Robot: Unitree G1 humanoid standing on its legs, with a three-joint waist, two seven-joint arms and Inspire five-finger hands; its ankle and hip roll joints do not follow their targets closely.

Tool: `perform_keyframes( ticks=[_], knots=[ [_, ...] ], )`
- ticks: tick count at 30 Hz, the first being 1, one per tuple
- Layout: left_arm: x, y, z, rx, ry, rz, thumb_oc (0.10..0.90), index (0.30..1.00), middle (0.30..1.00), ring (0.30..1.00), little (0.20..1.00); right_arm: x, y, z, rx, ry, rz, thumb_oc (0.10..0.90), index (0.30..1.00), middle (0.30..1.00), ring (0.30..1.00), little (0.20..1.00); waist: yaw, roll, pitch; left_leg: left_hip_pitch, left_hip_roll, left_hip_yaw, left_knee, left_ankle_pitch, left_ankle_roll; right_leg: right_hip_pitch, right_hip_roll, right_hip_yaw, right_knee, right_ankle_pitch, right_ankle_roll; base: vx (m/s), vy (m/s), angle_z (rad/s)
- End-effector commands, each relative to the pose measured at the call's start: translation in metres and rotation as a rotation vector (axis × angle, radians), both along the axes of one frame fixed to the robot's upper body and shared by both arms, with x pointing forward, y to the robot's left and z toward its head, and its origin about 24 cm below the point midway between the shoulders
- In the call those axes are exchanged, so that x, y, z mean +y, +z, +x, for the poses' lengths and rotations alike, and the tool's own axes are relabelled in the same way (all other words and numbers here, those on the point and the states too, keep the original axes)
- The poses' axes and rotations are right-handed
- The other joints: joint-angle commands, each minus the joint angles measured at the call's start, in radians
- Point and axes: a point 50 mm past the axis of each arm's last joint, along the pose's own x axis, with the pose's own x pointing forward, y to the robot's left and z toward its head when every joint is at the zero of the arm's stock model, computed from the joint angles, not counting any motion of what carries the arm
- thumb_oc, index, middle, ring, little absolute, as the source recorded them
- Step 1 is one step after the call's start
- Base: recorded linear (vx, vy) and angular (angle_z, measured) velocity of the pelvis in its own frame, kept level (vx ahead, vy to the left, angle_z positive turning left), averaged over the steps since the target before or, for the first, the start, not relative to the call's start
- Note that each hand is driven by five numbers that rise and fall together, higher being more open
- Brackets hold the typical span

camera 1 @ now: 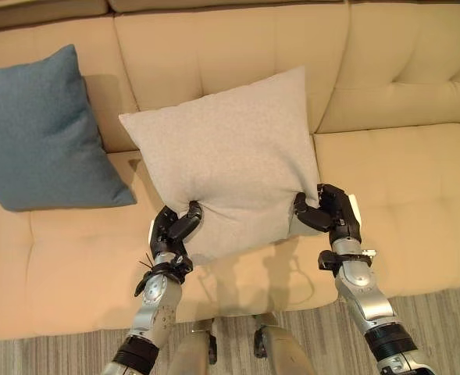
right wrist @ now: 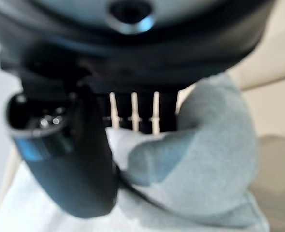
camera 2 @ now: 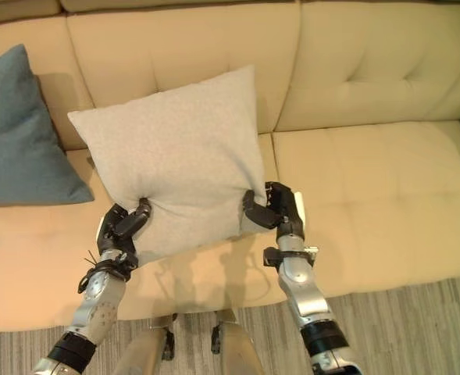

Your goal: Pick up all the scattered cushions and arrange them neatly on the sofa.

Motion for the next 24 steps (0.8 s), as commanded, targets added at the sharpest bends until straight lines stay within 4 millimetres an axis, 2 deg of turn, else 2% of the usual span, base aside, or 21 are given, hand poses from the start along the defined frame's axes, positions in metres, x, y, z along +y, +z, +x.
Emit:
perform_keyframes(
  ticks=[1, 5, 6, 8, 9, 10, 11, 13, 14, 18, 19, 21, 22, 24],
  knots=[
    [-0.030, 0.063, 0.009, -0.367, -0.187, 0.040, 0.400, 0.300, 0.300, 0.300, 0.300, 0.038, 0.049, -0.004, -0.298, 0.212, 0.002, 0.400, 0.300, 0.300, 0.300, 0.300, 0.016, -0.044, -0.195, 0.085, -0.023, 0.011, 0.002, -0.136, 0.004, 0.080, -0.013, -0.019, 0.004, -0.076, 0.072, 0.04, 0.062, -0.30],
    [-0.025, 0.056, 0.003, -0.335, -0.189, 0.053, 0.400, 0.300, 0.300, 0.300, 0.300, 0.041, 0.044, -0.007, -0.272, 0.236, -0.015, 0.400, 0.300, 0.300, 0.300, 0.300, 0.023, -0.042, -0.198, 0.130, -0.023, 0.032, 0.003, -0.152, 0.022, 0.103, -0.013, -0.011, 0.032, -0.079, 0.081, 0.00, 0.077, -0.38],
    [-0.020, 0.053, 0.000, -0.320, -0.185, 0.077, 0.400, 0.300, 0.300, 0.300, 0.300, 0.046, 0.043, -0.006, -0.259, 0.253, -0.036, 0.400, 0.300, 0.300, 0.300, 0.300, 0.046, -0.035, -0.165, 0.165, 0.000, 0.072, 0.016, -0.159, 0.031, 0.080, -0.027, -0.039, 0.191, -0.110, 0.097, -0.13, 0.047, -0.44],
    [-0.017, 0.051, -0.001, -0.309, -0.187, 0.089, 0.400, 0.300, 0.300, 0.300, 0.300, 0.043, 0.039, -0.006, -0.243, 0.241, -0.042, 0.400, 0.300, 0.300, 0.300, 0.300, 0.056, -0.025, -0.153, 0.177, 0.018, 0.074, 0.036, -0.168, 0.030, 0.074, -0.059, -0.065, 0.248, -0.135, 0.101, -0.09, -0.083, -0.84],
    [-0.017, 0.049, -0.002, -0.301, -0.198, 0.085, 0.400, 0.300, 0.300, 0.300, 0.300, 0.039, 0.035, -0.008, -0.222, 0.229, -0.047, 0.400, 0.300, 0.300, 0.300, 0.300, 0.055, -0.017, -0.156, 0.188, 0.030, 0.058, 0.043, -0.173, 0.025, 0.093, -0.099, -0.056, 0.247, -0.138, 0.089, 0.01, -0.183, -0.55],
    [-0.016, 0.048, -0.003, -0.299, -0.196, 0.087, 0.400, 0.300, 0.300, 0.300, 0.300, 0.037, 0.035, -0.009, -0.218, 0.224, -0.044, 0.400, 0.300, 0.300, 0.300, 0.300, 0.056, -0.015, -0.164, 0.197, 0.035, 0.053, 0.041, -0.175, 0.021, 0.106, -0.119, -0.048, 0.234, -0.131, 0.093, 0.07, -0.385, 0.07],
    [-0.011, 0.049, -0.003, -0.298, -0.176, 0.102, 0.400, 0.300, 0.300, 0.300, 0.300, 0.037, 0.035, -0.008, -0.214, 0.228, -0.029, 0.400, 0.300, 0.300, 0.300, 0.300, 0.066, -0.022, -0.187, 0.210, 0.052, 0.051, 0.043, -0.176, 0.004, 0.136, -0.170, -0.055, 0.203, -0.094, 0.108, 0.08, -0.365, 0.33],
    [-0.007, 0.048, -0.004, -0.294, -0.162, 0.106, 0.400, 0.300, 0.300, 0.300, 0.300, 0.040, 0.034, -0.007, -0.209, 0.241, -0.029, 0.400, 0.300, 0.300, 0.300, 0.300, 0.080, -0.038, -0.203, 0.222, 0.061, 0.057, 0.040, -0.175, -0.013, 0.183, -0.184, -0.100, 0.158, -0.091, 0.116, 0.08, -0.449, 0.15],
    [-0.006, 0.050, -0.005, -0.303, -0.146, 0.079, 0.400, 0.300, 0.300, 0.300, 0.300, 0.041, 0.035, -0.008, -0.206, 0.259, -0.061, 0.400, 0.300, 0.300, 0.300, 0.300, 0.082, -0.049, -0.221, 0.219, 0.108, 0.049, 0.030, -0.145, -0.056, 0.200, -0.147, -0.109, 0.133, -0.123, 0.111, 0.07, -0.530, 0.16],
    [-0.020, 0.050, -0.001, -0.299, -0.169, 0.030, 0.400, 0.300, 0.300, 0.300, 0.300, 0.030, 0.038, -0.011, -0.217, 0.232, -0.098, 0.400, 0.300, 0.300, 0.300, 0.300, 0.061, -0.046, -0.221, 0.168, 0.163, 0.021, 0.045, -0.096, -0.093, 0.237, -0.093, -0.139, 0.090, -0.157, 0.077, -0.03, -0.360, 0.34],
    [-0.025, 0.050, 0.000, -0.300, -0.182, 0.017, 0.400, 0.300, 0.300, 0.300, 0.300, 0.026, 0.038, -0.013, -0.218, 0.217, -0.108, 0.400, 0.300, 0.300, 0.300, 0.300, 0.049, -0.045, -0.221, 0.149, 0.170, 0.044, 0.067, -0.095, -0.091, 0.242, -0.088, -0.158, 0.081, -0.161, 0.070, -0.08, -0.234, 0.52],
    [-0.033, 0.049, 0.000, -0.293, -0.204, -0.002, 0.400, 0.300, 0.300, 0.300, 0.300, 0.020, 0.037, -0.016, -0.213, 0.195, -0.121, 0.400, 0.300, 0.300, 0.300, 0.300, 0.021, -0.043, -0.223, 0.126, 0.182, 0.134, 0.118, -0.102, -0.080, 0.259, -0.083, -0.189, 0.065, -0.168, 0.055, -0.06, -0.166, 0.93],
    [-0.036, 0.046, 0.000, -0.286, -0.218, -0.010, 0.400, 0.300, 0.300, 0.300, 0.300, 0.020, 0.034, -0.018, -0.202, 0.194, -0.115, 0.400, 0.300, 0.300, 0.300, 0.300, 0.013, -0.042, -0.220, 0.131, 0.170, 0.173, 0.142, -0.123, -0.067, 0.272, -0.080, -0.196, 0.058, -0.172, 0.049, -0.02, -0.120, 0.87],
    [-0.038, 0.046, 0.000, -0.283, -0.234, 0.000, 0.400, 0.300, 0.300, 0.300, 0.300, 0.020, 0.033, -0.019, -0.197, 0.195, -0.101, 0.400, 0.300, 0.300, 0.300, 0.300, 0.017, -0.042, -0.218, 0.111, 0.099, 0.150, 0.181, -0.158, -0.042, 0.277, -0.073, -0.191, 0.053, -0.172, 0.037, 0.01, -0.092, 0.19]
  ],
)
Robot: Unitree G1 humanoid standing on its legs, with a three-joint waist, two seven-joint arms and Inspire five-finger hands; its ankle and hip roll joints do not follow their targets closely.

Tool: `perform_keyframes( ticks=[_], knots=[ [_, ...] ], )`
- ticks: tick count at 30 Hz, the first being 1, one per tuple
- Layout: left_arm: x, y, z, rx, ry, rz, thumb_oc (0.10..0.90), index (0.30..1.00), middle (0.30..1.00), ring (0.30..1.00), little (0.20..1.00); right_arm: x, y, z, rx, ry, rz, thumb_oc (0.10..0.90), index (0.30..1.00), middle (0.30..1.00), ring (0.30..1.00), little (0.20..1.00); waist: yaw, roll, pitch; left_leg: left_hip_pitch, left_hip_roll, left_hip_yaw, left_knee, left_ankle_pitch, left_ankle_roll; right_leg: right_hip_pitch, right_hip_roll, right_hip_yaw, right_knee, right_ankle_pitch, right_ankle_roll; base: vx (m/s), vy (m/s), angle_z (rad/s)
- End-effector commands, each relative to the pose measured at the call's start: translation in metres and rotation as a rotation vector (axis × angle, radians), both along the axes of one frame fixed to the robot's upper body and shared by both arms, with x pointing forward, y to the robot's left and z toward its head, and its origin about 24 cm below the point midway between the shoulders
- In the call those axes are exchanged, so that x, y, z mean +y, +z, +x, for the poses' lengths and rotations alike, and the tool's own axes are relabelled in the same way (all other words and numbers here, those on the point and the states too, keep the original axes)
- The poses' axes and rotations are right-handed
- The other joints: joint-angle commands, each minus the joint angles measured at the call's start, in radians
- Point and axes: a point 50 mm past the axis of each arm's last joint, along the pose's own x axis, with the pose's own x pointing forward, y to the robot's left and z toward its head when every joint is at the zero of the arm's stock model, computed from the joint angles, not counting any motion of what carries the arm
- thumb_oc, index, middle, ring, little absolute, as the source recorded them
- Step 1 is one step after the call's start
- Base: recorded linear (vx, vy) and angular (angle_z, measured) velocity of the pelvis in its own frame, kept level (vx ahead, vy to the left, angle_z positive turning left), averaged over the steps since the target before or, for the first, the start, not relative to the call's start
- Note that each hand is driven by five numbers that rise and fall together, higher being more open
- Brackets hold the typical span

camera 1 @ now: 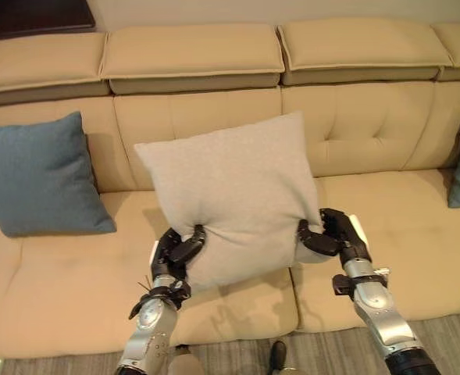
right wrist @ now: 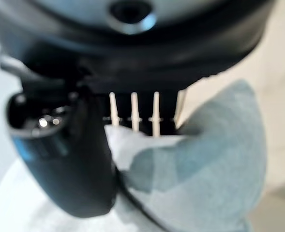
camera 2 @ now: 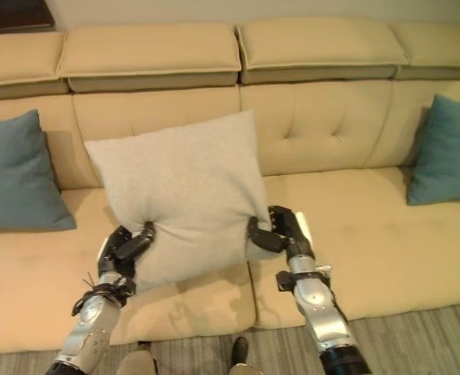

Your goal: Pick up all the scattered cushions and arrange them neatly on the sofa.

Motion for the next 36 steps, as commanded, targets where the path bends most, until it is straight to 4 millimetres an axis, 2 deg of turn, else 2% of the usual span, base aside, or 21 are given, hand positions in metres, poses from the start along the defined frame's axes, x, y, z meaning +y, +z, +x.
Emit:
perform_keyframes(
  ticks=[1, 4, 7, 9, 10, 12, 13, 15, 18, 20, 21, 23, 25, 27, 28, 29, 30, 31, 32, 36],
  knots=[
    [-0.027, 0.075, 0.031, -0.409, -0.153, -0.036, 0.400, 0.300, 0.300, 0.300, 0.300, 0.046, 0.053, 0.006, -0.313, 0.194, 0.096, 0.400, 0.300, 0.300, 0.300, 0.300, -0.010, -0.043, -0.124, 0.036, -0.165, 0.004, 0.130, -0.353, -0.002, -0.017, 0.000, 0.057, 0.052, -0.044, 0.023, 0.04, -0.064, -0.02],
    [-0.030, 0.076, 0.032, -0.407, -0.174, -0.021, 0.400, 0.300, 0.300, 0.300, 0.300, 0.044, 0.052, 0.005, -0.313, 0.171, 0.116, 0.400, 0.300, 0.300, 0.300, 0.300, -0.010, -0.042, -0.135, 0.006, -0.227, 0.035, 0.131, -0.356, 0.025, -0.020, 0.012, 0.060, 0.060, -0.048, 0.021, 0.08, -0.012, 0.14],
    [-0.028, 0.076, 0.032, -0.401, -0.166, -0.012, 0.400, 0.300, 0.300, 0.300, 0.300, 0.047, 0.052, 0.006, -0.315, 0.174, 0.129, 0.400, 0.300, 0.300, 0.300, 0.300, 0.005, -0.034, -0.148, 0.036, -0.251, -0.010, 0.091, -0.358, 0.037, -0.025, 0.018, 0.065, 0.108, -0.076, 0.026, 0.14, 0.080, -0.05],
    [-0.025, 0.077, 0.030, -0.403, -0.167, 0.009, 0.400, 0.300, 0.300, 0.300, 0.300, 0.051, 0.051, 0.007, -0.313, 0.183, 0.133, 0.400, 0.300, 0.300, 0.300, 0.300, 0.011, -0.028, -0.143, 0.089, -0.254, -0.019, 0.062, -0.369, 0.060, -0.037, -0.006, 0.071, 0.228, -0.098, 0.037, 0.19, 0.154, -0.18],
    [-0.025, 0.077, 0.030, -0.404, -0.167, 0.009, 0.400, 0.300, 0.300, 0.300, 0.300, 0.051, 0.051, 0.007, -0.313, 0.183, 0.133, 0.400, 0.300, 0.300, 0.300, 0.300, 0.012, -0.028, -0.145, 0.085, -0.254, -0.018, 0.060, -0.366, 0.060, -0.041, -0.006, 0.072, 0.227, -0.095, 0.036, 0.15, 0.143, -0.32],
    [-0.021, 0.079, 0.030, -0.410, -0.155, 0.019, 0.400, 0.300, 0.300, 0.300, 0.300, 0.055, 0.054, 0.009, -0.322, 0.196, 0.139, 0.400, 0.300, 0.300, 0.300, 0.300, 0.012, -0.023, -0.139, 0.114, -0.250, -0.008, 0.046, -0.368, 0.073, -0.073, -0.028, 0.081, 0.316, -0.068, 0.057, 0.09, 0.086, -0.42],
    [-0.018, 0.078, 0.030, -0.409, -0.147, 0.031, 0.400, 0.300, 0.300, 0.300, 0.300, 0.059, 0.053, 0.010, -0.321, 0.202, 0.146, 0.400, 0.300, 0.300, 0.300, 0.300, 0.007, -0.015, -0.126, 0.132, -0.241, -0.011, 0.037, -0.370, 0.081, -0.126, -0.034, 0.117, 0.405, -0.049, 0.075, 0.06, 0.065, -0.31],
    [-0.018, 0.079, 0.031, -0.411, -0.145, 0.036, 0.400, 0.300, 0.300, 0.300, 0.300, 0.060, 0.053, 0.010, -0.322, 0.206, 0.146, 0.400, 0.300, 0.300, 0.300, 0.300, 0.007, -0.013, -0.125, 0.142, -0.240, -0.013, 0.032, -0.373, 0.082, -0.138, -0.037, 0.130, 0.411, -0.053, 0.071, 0.05, 0.013, -0.16],
    [-0.015, 0.078, 0.030, -0.410, -0.136, 0.040, 0.400, 0.300, 0.300, 0.300, 0.300, 0.061, 0.055, 0.011, -0.326, 0.214, 0.138, 0.400, 0.300, 0.300, 0.300, 0.300, 0.006, -0.010, -0.129, 0.161, -0.236, -0.024, 0.017, -0.378, 0.076, -0.143, -0.046, 0.138, 0.351, -0.057, 0.062, 0.11, -0.058, -0.02],
    [-0.015, 0.079, 0.030, -0.417, -0.134, 0.038, 0.400, 0.300, 0.300, 0.300, 0.300, 0.062, 0.058, 0.013, -0.337, 0.225, 0.129, 0.400, 0.300, 0.300, 0.300, 0.300, 0.001, -0.012, -0.132, 0.183, -0.237, -0.035, 0.016, -0.395, 0.067, -0.156, -0.065, 0.158, 0.233, -0.020, 0.066, 0.18, -0.149, -0.09],
    [-0.014, 0.080, 0.030, -0.420, -0.125, 0.031, 0.400, 0.300, 0.300, 0.300, 0.300, 0.063, 0.059, 0.014, -0.336, 0.227, 0.126, 0.400, 0.300, 0.300, 0.300, 0.300, -0.007, -0.018, -0.126, 0.200, -0.237, -0.052, 0.025, -0.411, 0.061, -0.165, -0.068, 0.197, 0.178, 0.015, 0.077, 0.14, -0.131, -0.03],
    [-0.014, 0.079, 0.031, -0.419, -0.118, 0.034, 0.400, 0.300, 0.300, 0.300, 0.300, 0.063, 0.060, 0.015, -0.337, 0.230, 0.117, 0.400, 0.300, 0.300, 0.300, 0.300, -0.010, -0.021, -0.123, 0.209, -0.233, -0.059, 0.029, -0.418, 0.057, -0.169, -0.068, 0.217, 0.168, 0.030, 0.084, 0.09, -0.137, 0.17],
    [-0.013, 0.080, 0.032, -0.423, -0.116, 0.036, 0.400, 0.300, 0.300, 0.300, 0.300, 0.065, 0.062, 0.017, -0.341, 0.247, 0.105, 0.400, 0.300, 0.300, 0.300, 0.300, -0.008, -0.037, -0.131, 0.219, -0.219, -0.067, 0.023, -0.415, 0.040, -0.152, -0.065, 0.230, 0.138, 0.053, 0.090, 0.10, -0.264, 0.58],
    [-0.014, 0.080, 0.032, -0.423, -0.117, 0.035, 0.400, 0.300, 0.300, 0.300, 0.300, 0.066, 0.063, 0.017, -0.340, 0.255, 0.099, 0.400, 0.300, 0.300, 0.300, 0.300, -0.008, -0.039, -0.137, 0.222, -0.211, -0.069, 0.013, -0.407, 0.032, -0.146, -0.062, 0.224, 0.127, 0.056, 0.090, 0.06, -0.255, 0.09],
    [-0.015, 0.081, 0.032, -0.426, -0.119, 0.026, 0.400, 0.300, 0.300, 0.300, 0.300, 0.065, 0.064, 0.018, -0.341, 0.261, 0.091, 0.400, 0.300, 0.300, 0.300, 0.300, -0.006, -0.039, -0.145, 0.222, -0.186, -0.076, -0.013, -0.382, 0.008, -0.126, -0.042, 0.216, 0.096, 0.047, 0.084, 0.04, -0.266, -0.07],
    [-0.015, 0.081, 0.032, -0.426, -0.119, 0.026, 0.400, 0.300, 0.300, 0.300, 0.300, 0.065, 0.064, 0.018, -0.341, 0.261, 0.091, 0.400, 0.300, 0.300, 0.300, 0.300, -0.007, -0.038, -0.145, 0.223, -0.186, -0.077, -0.014, -0.381, 0.008, -0.125, -0.042, 0.214, 0.094, 0.048, 0.083, 0.03, -0.404, -0.03],
    [-0.017, 0.081, 0.032, -0.430, -0.130, 0.013, 0.400, 0.300, 0.300, 0.300, 0.300, 0.064, 0.066, 0.018, -0.349, 0.265, 0.083, 0.400, 0.300, 0.300, 0.300, 0.300, -0.005, -0.036, -0.151, 0.218, -0.156, -0.084, -0.041, -0.355, -0.018, -0.104, -0.020, 0.189, 0.065, 0.034, 0.073, 0.01, -0.221, 0.04],
    [-0.017, 0.081, 0.031, -0.430, -0.130, 0.013, 0.400, 0.300, 0.300, 0.300, 0.300, 0.064, 0.066, 0.018, -0.349, 0.265, 0.083, 0.400, 0.300, 0.300, 0.300, 0.300, -0.007, -0.035, -0.151, 0.218, -0.155, -0.086, -0.042, -0.354, -0.019, -0.103, -0.019, 0.187, 0.063, 0.034, 0.072, 0.00, -0.401, 0.19],
    [-0.021, 0.082, 0.031, -0.429, -0.142, -0.010, 0.400, 0.300, 0.300, 0.300, 0.300, 0.061, 0.067, 0.016, -0.355, 0.262, 0.068, 0.400, 0.300, 0.300, 0.300, 0.300, -0.009, -0.034, -0.150, 0.200, -0.132, -0.098, -0.042, -0.339, -0.036, -0.087, -0.001, 0.167, 0.044, 0.018, 0.060, -0.01, -0.186, 0.26],
    [-0.029, 0.084, 0.033, -0.436, -0.164, -0.029, 0.400, 0.300, 0.300, 0.300, 0.300, 0.055, 0.069, 0.014, -0.365, 0.245, 0.047, 0.400, 0.300, 0.300, 0.300, 0.300, -0.019, -0.031, -0.138, 0.157, -0.117, -0.106, -0.008, -0.330, -0.052, -0.075, 0.008, 0.139, 0.037, 0.000, 0.044, -0.05, -0.185, 0.39]
  ],
)
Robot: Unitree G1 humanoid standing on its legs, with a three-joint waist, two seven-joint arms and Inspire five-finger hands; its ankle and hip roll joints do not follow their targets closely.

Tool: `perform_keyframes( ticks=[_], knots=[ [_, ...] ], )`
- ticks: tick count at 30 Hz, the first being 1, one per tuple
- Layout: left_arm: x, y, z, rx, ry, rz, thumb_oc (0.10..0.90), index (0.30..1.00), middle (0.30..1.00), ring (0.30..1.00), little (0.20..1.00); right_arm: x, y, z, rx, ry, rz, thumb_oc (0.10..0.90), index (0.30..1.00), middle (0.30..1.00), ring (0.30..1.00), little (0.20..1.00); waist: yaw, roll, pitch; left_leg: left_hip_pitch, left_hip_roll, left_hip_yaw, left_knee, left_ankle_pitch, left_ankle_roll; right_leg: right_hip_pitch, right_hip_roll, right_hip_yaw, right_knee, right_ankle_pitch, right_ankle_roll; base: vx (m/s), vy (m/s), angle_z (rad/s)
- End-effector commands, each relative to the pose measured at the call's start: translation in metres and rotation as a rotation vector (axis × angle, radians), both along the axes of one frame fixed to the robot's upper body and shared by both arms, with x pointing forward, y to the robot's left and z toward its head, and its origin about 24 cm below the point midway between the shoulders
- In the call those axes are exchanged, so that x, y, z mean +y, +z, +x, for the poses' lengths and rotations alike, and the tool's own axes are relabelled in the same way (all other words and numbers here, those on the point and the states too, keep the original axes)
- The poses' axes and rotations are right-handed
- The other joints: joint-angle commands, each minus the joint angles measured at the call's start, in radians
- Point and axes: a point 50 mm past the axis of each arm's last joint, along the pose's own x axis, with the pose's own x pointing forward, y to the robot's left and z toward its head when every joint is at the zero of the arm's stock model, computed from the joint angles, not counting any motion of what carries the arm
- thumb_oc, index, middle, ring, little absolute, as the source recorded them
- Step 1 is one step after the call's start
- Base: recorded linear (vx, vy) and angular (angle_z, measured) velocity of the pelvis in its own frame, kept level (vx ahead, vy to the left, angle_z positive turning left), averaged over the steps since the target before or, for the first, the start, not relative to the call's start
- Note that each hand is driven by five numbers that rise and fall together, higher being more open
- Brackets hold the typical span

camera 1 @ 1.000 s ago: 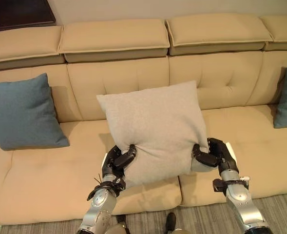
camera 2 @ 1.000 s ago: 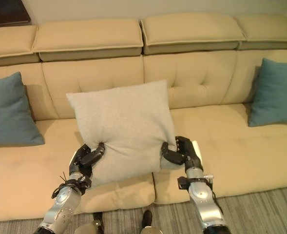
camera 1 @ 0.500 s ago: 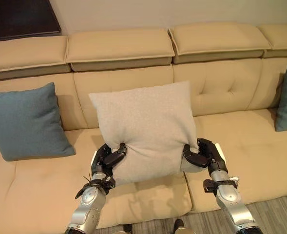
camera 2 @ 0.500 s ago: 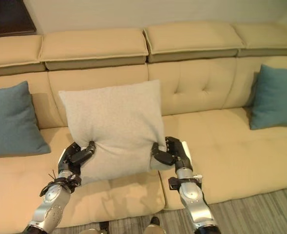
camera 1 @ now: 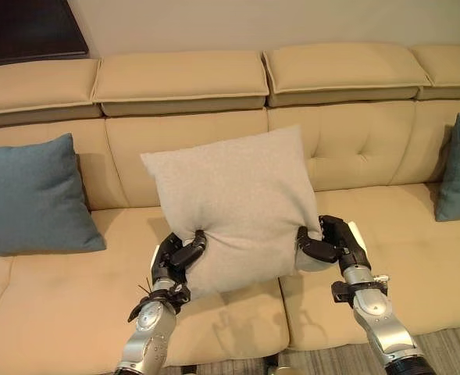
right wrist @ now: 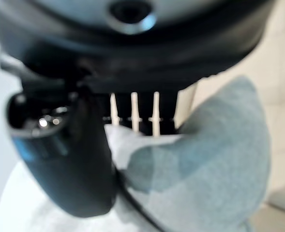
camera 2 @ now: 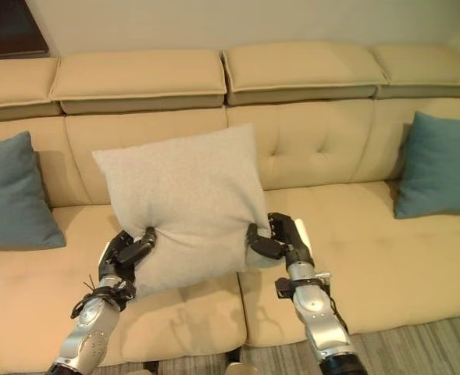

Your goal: Pick up all the scattered cushions and arrange them neatly on the sofa.

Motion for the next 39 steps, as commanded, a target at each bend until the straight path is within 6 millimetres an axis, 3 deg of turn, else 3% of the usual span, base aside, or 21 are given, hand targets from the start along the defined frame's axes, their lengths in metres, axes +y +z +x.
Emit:
perform_keyframes(
  ticks=[1, 2, 5, 8, 16, 25, 32, 33, 34, 36, 37, 39],
  knots=[
    [-0.042, 0.090, 0.035, -0.473, -0.184, -0.074, 0.400, 0.300, 0.300, 0.300, 0.300, 0.045, 0.072, 0.017, -0.386, 0.197, 0.056, 0.400, 0.300, 0.300, 0.300, 0.300, -0.003, -0.056, -0.077, -0.019, -0.083, 0.039, 0.110, -0.159, 0.009, 0.008, -0.041, -0.034, 0.020, -0.089, 0.025, -0.06, -0.122, 0.60],
    [-0.042, 0.090, 0.035, -0.473, -0.184, -0.075, 0.400, 0.300, 0.300, 0.300, 0.300, 0.045, 0.072, 0.017, -0.386, 0.197, 0.055, 0.400, 0.300, 0.300, 0.300, 0.300, -0.004, -0.056, -0.077, -0.020, -0.083, 0.038, 0.113, -0.160, 0.009, 0.009, -0.041, -0.035, 0.019, -0.088, 0.025, -0.07, -0.148, 0.67],
    [-0.046, 0.089, 0.034, -0.463, -0.201, -0.072, 0.400, 0.300, 0.300, 0.300, 0.300, 0.044, 0.069, 0.017, -0.376, 0.184, 0.066, 0.400, 0.300, 0.300, 0.300, 0.300, 0.000, -0.046, -0.086, -0.050, -0.161, 0.023, 0.069, -0.158, 0.043, 0.013, -0.016, -0.026, 0.008, -0.086, 0.019, 0.02, -0.078, 0.36],
    [-0.043, 0.088, 0.033, -0.463, -0.195, -0.067, 0.400, 0.300, 0.300, 0.300, 0.300, 0.046, 0.066, 0.016, -0.366, 0.187, 0.066, 0.400, 0.300, 0.300, 0.300, 0.300, 0.005, -0.037, -0.100, -0.026, -0.179, -0.008, 0.000, -0.140, 0.053, -0.003, 0.005, 0.005, 0.005, -0.083, 0.023, 0.06, -0.013, 0.01],
    [-0.038, 0.088, 0.032, -0.466, -0.188, -0.043, 0.400, 0.300, 0.300, 0.300, 0.300, 0.049, 0.066, 0.016, -0.374, 0.178, 0.096, 0.400, 0.300, 0.300, 0.300, 0.300, 0.002, -0.027, -0.131, -0.027, -0.166, 0.021, -0.013, -0.145, 0.054, -0.043, 0.017, 0.041, 0.005, -0.074, 0.037, 0.05, 0.004, -0.22],
    [-0.038, 0.094, 0.040, -0.481, -0.160, 0.004, 0.400, 0.300, 0.300, 0.300, 0.300, 0.053, 0.082, 0.021, -0.468, 0.134, 0.089, 0.400, 0.300, 0.300, 0.300, 0.300, -0.028, -0.001, -0.101, -0.100, -0.153, 0.040, -0.013, -0.131, 0.051, -0.145, 0.017, 0.075, 0.005, -0.043, 0.044, -0.04, -0.013, -0.08],
    [-0.054, 0.139, 0.078, -0.616, -0.111, 0.075, 0.400, 0.300, 0.300, 0.300, 0.300, 0.082, 0.131, 0.051, -0.676, 0.110, 0.076, 0.400, 0.300, 0.300, 0.300, 0.300, -0.057, 0.030, -0.103, -0.249, -0.151, 0.057, -0.013, -0.097, 0.046, -0.301, 0.015, 0.103, 0.005, 0.006, 0.052, -0.09, -0.001, -0.17],
    [-0.059, 0.157, 0.091, -0.668, -0.105, 0.122, 0.400, 0.300, 0.300, 0.300, 0.300, 0.092, 0.151, 0.063, -0.740, 0.105, 0.054, 0.400, 0.300, 0.300, 0.300, 0.300, -0.059, 0.036, -0.101, -0.288, -0.151, 0.057, -0.013, -0.089, 0.043, -0.342, 0.014, 0.111, 0.005, 0.017, 0.055, -0.07, -0.001, -0.31],
    [-0.059, 0.158, 0.092, -0.670, -0.104, 0.122, 0.400, 0.300, 0.300, 0.300, 0.300, 0.093, 0.152, 0.064, -0.742, 0.105, 0.053, 0.400, 0.300, 0.300, 0.300, 0.300, -0.059, 0.036, -0.100, -0.289, -0.151, 0.057, -0.013, -0.089, 0.043, -0.343, 0.015, 0.111, 0.005, 0.018, 0.055, -0.08, 0.000, -0.27],
    [-0.060, 0.180, 0.105, -0.725, -0.088, 0.184, 0.400, 0.300, 0.300, 0.300, 0.300, 0.100, 0.174, 0.076, -0.803, 0.096, 0.027, 0.400, 0.300, 0.300, 0.300, 0.300, -0.057, 0.041, -0.092, -0.320, -0.151, 0.058, -0.013, -0.078, 0.040, -0.377, 0.015, 0.113, 0.005, 0.028, 0.059, -0.06, -0.002, -0.13],
    [-0.057, 0.202, 0.116, -0.777, -0.063, 0.246, 0.400, 0.300, 0.300, 0.300, 0.300, 0.100, 0.197, 0.084, -0.870, 0.070, -0.002, 0.400, 0.300, 0.300, 0.300, 0.300, -0.053, 0.044, -0.085, -0.346, -0.155, 0.053, -0.013, -0.070, 0.037, -0.405, 0.018, 0.118, 0.005, 0.034, 0.060, -0.05, -0.008, -0.17],
    [-0.055, 0.214, 0.120, -0.810, -0.045, 0.277, 0.400, 0.300, 0.300, 0.300, 0.300, 0.100, 0.210, 0.087, -0.907, 0.056, -0.021, 0.400, 0.300, 0.300, 0.300, 0.300, -0.050, 0.044, -0.083, -0.358, -0.155, 0.050, -0.013, -0.067, 0.036, -0.419, 0.019, 0.117, 0.005, 0.037, 0.060, -0.03, -0.031, -0.11]
  ],
)
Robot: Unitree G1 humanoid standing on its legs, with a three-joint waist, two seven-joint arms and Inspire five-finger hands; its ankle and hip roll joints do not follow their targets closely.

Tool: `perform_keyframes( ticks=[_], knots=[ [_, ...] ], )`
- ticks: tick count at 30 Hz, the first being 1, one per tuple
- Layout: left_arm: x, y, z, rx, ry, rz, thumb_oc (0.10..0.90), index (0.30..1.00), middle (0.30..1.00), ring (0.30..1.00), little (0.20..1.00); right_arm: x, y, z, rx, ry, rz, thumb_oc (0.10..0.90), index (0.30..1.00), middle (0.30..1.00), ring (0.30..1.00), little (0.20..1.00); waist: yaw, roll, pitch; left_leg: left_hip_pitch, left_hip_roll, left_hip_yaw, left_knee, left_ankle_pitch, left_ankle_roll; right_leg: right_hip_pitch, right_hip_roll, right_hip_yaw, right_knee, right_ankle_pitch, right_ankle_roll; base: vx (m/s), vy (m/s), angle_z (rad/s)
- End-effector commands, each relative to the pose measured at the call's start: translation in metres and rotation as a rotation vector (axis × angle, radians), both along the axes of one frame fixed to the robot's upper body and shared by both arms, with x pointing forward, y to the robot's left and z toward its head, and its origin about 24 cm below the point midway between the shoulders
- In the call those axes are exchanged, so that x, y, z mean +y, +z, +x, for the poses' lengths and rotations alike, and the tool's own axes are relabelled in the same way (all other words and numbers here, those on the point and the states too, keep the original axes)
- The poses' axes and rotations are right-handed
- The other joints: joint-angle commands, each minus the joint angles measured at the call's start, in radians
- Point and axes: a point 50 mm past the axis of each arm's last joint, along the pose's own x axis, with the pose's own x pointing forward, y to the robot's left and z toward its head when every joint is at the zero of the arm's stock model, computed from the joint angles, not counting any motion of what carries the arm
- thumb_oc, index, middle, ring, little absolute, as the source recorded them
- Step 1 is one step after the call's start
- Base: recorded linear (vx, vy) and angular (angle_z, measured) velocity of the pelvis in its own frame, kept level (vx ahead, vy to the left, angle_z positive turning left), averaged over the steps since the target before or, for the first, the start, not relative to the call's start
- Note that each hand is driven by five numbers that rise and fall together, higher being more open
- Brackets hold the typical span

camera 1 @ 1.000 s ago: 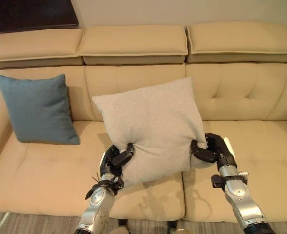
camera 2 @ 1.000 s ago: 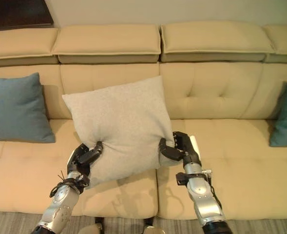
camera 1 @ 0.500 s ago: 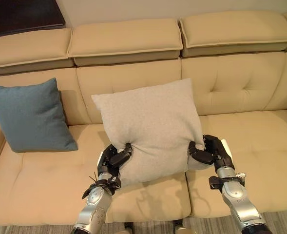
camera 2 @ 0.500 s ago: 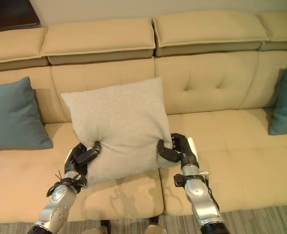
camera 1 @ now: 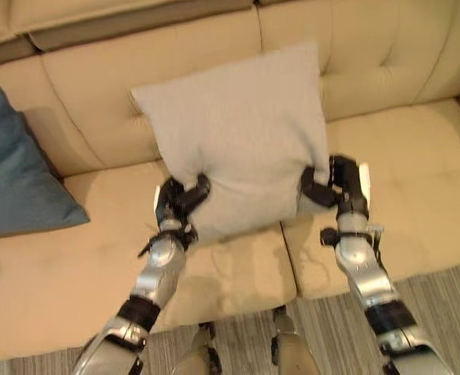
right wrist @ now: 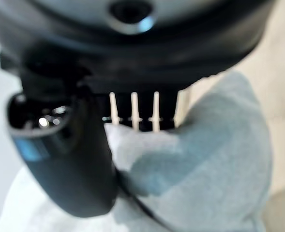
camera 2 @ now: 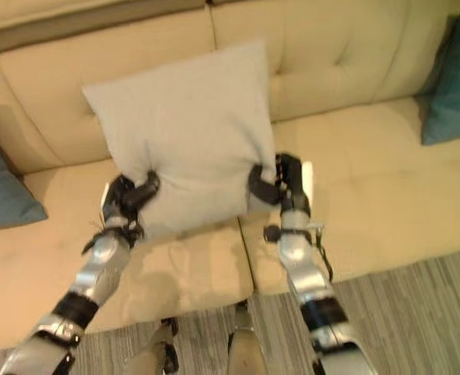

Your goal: Pick up all the scattered cushions and arrange them neatly on the sofa.

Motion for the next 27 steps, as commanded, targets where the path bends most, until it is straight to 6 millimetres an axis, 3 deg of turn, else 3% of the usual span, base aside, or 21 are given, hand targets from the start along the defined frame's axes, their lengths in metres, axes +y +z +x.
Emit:
perform_keyframes(
  ticks=[1, 10, 12, 16, 17, 18, 19, 20, 21, 26, 27],
  knots=[
    [-0.050, 0.130, 0.007, -0.568, -0.137, 0.146, 0.400, 0.300, 0.300, 0.300, 0.300, 0.066, 0.126, -0.003, -0.563, 0.202, -0.057, 0.400, 0.300, 0.300, 0.300, 0.300, 0.001, -0.006, -0.063, -0.024, -0.064, -0.095, 0.000, -0.092, -0.011, -0.008, 0.096, -0.014, 0.005, -0.067, 0.033, -0.02, -0.038, -0.04],
    [-0.052, 0.178, 0.023, -0.644, -0.037, 0.246, 0.400, 0.300, 0.300, 0.300, 0.300, 0.071, 0.176, 0.005, -0.718, 0.052, -0.159, 0.400, 0.300, 0.300, 0.300, 0.300, 0.002, -0.007, -0.054, -0.104, -0.066, -0.109, 0.000, -0.072, -0.017, -0.092, 0.099, -0.013, 0.005, -0.057, 0.034, -0.02, -0.016, 0.00],
    [-0.053, 0.205, 0.030, -0.663, -0.006, 0.310, 0.400, 0.300, 0.300, 0.300, 0.300, 0.074, 0.196, 0.014, -0.716, 0.013, -0.197, 0.400, 0.300, 0.300, 0.300, 0.300, 0.007, -0.007, -0.043, -0.140, -0.066, -0.113, 0.000, -0.062, -0.020, -0.126, 0.099, -0.016, 0.005, -0.049, 0.037, -0.06, -0.039, 0.06],
    [-0.049, 0.222, 0.042, -0.606, 0.024, 0.343, 0.400, 0.300, 0.300, 0.300, 0.300, 0.074, 0.212, 0.026, -0.657, -0.023, -0.201, 0.400, 0.300, 0.300, 0.300, 0.300, 0.008, -0.003, -0.028, -0.183, -0.065, -0.118, 0.000, -0.048, -0.024, -0.169, 0.101, -0.022, 0.005, -0.038, 0.038, -0.04, -0.035, 0.05],
    [-0.038, 0.230, 0.047, -0.579, 0.045, 0.417, 0.400, 0.300, 0.300, 0.300, 0.300, 0.072, 0.215, 0.033, -0.603, -0.032, -0.206, 0.400, 0.300, 0.300, 0.300, 0.300, 0.006, -0.001, -0.014, -0.200, -0.066, -0.117, 0.000, -0.042, -0.027, -0.188, 0.102, -0.019, 0.005, -0.031, 0.040, -0.04, -0.018, 0.03],
    [-0.037, 0.230, 0.047, -0.580, 0.045, 0.417, 0.712, 0.768, 0.768, 0.768, 0.768, 0.072, 0.216, 0.032, -0.604, -0.031, -0.206, 0.400, 0.300, 0.300, 0.300, 0.300, 0.006, -0.001, -0.013, -0.201, -0.066, -0.116, 0.000, -0.041, -0.027, -0.188, 0.102, -0.019, 0.005, -0.030, 0.040, -0.05, -0.014, -0.01],
    [-0.034, 0.234, 0.050, -0.561, 0.046, 0.455, 0.800, 0.900, 0.900, 0.900, 0.900, 0.068, 0.218, 0.037, -0.562, -0.034, -0.211, 0.507, 0.460, 0.460, 0.460, 0.460, 0.005, -0.001, -0.006, -0.208, -0.066, -0.115, 0.000, -0.038, -0.028, -0.194, 0.102, -0.020, 0.005, -0.027, 0.040, -0.04, -0.012, -0.08],
    [-0.030, 0.238, 0.051, -0.555, 0.048, 0.491, 0.800, 0.900, 0.900, 0.900, 0.900, 0.064, 0.221, 0.039, -0.536, -0.031, -0.220, 0.598, 0.596, 0.596, 0.596, 0.596, 0.006, 0.001, 0.000, -0.213, -0.068, -0.116, 0.000, -0.036, -0.029, -0.200, 0.104, -0.018, 0.005, -0.025, 0.042, -0.05, -0.019, -0.16],
    [-0.026, 0.241, 0.050, -0.557, 0.045, 0.497, 0.800, 0.900, 0.900, 0.900, 0.900, 0.062, 0.226, 0.039, -0.521, -0.036, -0.236, 0.800, 0.900, 0.900, 0.900, 0.900, 0.008, 0.004, 0.008, -0.217, -0.068, -0.117, 0.000, -0.036, -0.030, -0.204, 0.103, -0.019, 0.005, -0.023, 0.042, -0.03, -0.019, -0.18],
    [-0.021, 0.228, 0.050, -0.538, -0.004, 0.440, 0.800, 0.900, 0.900, 0.900, 0.900, 0.051, 0.221, 0.041, -0.468, -0.031, -0.230, 0.800, 0.900, 0.900, 0.900, 0.900, 0.017, 0.008, 0.024, -0.220, -0.072, -0.119, 0.000, -0.032, -0.033, -0.209, 0.108, -0.025, 0.005, -0.021, 0.042, 0.00, -0.019, 0.04],
    [-0.019, 0.213, 0.051, -0.510, -0.023, 0.406, 0.800, 0.900, 0.900, 0.900, 0.900, 0.047, 0.215, 0.043, -0.447, -0.031, -0.243, 0.800, 0.900, 0.900, 0.900, 0.900, 0.020, 0.007, 0.025, -0.216, -0.075, -0.121, 0.000, -0.032, -0.033, -0.205, 0.108, -0.029, 0.005, -0.021, 0.041, 0.00, -0.015, 0.04]
  ],
)
